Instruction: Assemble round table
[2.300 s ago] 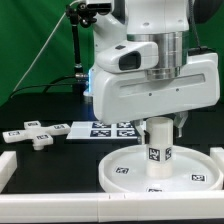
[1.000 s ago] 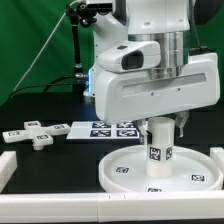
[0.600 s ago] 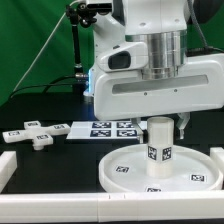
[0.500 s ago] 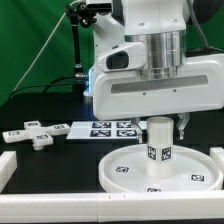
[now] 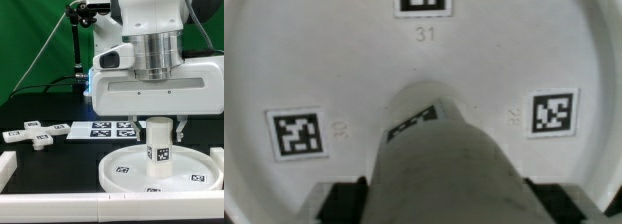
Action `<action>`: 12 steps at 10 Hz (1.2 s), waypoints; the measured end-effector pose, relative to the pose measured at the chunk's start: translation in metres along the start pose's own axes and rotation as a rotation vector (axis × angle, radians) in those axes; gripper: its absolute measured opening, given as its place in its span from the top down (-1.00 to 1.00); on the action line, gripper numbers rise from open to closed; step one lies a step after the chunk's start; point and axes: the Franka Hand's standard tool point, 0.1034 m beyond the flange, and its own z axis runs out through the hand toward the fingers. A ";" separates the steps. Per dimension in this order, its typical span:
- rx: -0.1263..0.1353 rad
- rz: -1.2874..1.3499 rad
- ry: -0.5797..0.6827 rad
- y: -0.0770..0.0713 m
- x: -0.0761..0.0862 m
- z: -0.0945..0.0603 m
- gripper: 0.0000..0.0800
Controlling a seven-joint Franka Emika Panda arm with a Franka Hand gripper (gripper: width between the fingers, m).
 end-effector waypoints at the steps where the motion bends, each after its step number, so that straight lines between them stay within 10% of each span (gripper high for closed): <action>1: 0.010 0.151 0.003 0.000 0.000 0.000 -0.02; 9: 0.056 0.731 -0.041 0.000 -0.001 0.001 -0.02; 12: 0.057 0.710 -0.043 -0.001 -0.003 0.001 -0.45</action>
Offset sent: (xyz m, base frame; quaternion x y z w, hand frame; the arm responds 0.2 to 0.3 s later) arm -0.0011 0.0016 -0.0043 0.0099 -0.0143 0.2605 0.9653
